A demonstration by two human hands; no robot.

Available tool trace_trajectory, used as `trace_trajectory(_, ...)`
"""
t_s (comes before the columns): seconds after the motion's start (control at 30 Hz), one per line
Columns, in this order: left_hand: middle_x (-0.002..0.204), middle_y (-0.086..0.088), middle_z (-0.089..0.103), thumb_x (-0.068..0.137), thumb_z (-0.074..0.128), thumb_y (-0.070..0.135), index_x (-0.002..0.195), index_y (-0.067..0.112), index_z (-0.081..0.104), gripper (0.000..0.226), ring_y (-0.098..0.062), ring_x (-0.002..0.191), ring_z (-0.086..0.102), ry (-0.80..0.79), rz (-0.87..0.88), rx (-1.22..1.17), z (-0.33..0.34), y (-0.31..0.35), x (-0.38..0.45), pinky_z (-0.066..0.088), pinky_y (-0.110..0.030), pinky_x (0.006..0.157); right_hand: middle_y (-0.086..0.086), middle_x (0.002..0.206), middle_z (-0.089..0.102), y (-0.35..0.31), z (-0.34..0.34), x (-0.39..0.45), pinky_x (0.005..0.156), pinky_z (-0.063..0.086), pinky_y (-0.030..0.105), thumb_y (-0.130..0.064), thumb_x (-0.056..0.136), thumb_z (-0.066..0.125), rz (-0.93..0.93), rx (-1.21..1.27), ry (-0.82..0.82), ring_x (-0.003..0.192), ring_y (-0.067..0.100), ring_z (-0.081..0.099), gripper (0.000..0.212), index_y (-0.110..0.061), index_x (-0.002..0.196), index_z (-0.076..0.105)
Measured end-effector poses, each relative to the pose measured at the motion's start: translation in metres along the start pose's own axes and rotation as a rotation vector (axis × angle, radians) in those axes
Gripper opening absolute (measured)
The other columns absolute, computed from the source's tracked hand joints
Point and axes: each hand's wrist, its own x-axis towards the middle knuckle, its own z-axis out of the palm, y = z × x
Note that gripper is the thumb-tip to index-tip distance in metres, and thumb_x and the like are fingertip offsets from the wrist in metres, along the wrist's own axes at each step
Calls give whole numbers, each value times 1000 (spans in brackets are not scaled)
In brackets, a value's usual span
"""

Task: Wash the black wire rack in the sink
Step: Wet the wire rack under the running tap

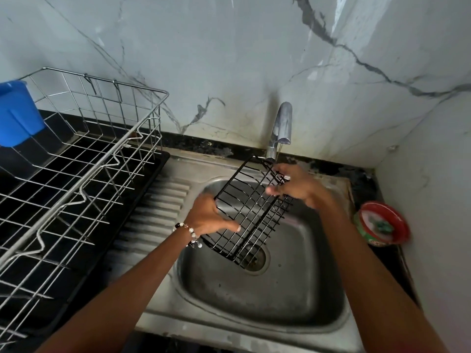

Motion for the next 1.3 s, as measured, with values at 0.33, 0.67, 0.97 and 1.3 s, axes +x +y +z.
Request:
trace_trajectory(0.33, 158, -3, 21, 61, 92, 30, 154, 23, 14, 122, -21, 141, 30, -163, 112, -155, 5, 7, -15, 23, -21, 108, -3, 96, 63, 7, 31, 12, 99, 38, 59, -13, 64, 83, -231, -382, 193, 107, 24, 57, 37, -35, 62, 54)
trace_trajectory(0.67, 86, 10, 49, 53, 94, 43, 126, 13, 35, 99, -10, 79, 52, 147, 72, -99, -4, 45, 9, 52, -31, 70, 0, 104, 69, -15, 14, -1, 67, 50, 13, 0, 77, 72, -288, -27, 67, 90, 7, 62, 30, -16, 102, 70)
trace_trajectory(0.97, 92, 2, 54, 51, 92, 50, 119, 14, 35, 97, -10, 80, 56, 175, -4, -109, -2, 45, 12, 55, -33, 68, 23, 105, 69, -35, -18, -3, 89, 55, 38, 9, 92, 44, -31, 706, -97, 96, 30, 70, 24, 8, 109, 62)
trace_trajectory(1.3, 90, -1, 59, 44, 93, 49, 113, 16, 37, 94, -18, 84, 64, 175, -109, -334, -1, 47, 16, 60, -47, 76, 26, 103, 67, -37, -15, 6, 84, 57, 36, 13, 91, 42, 43, 584, 43, 92, 31, 70, 23, 10, 101, 62)
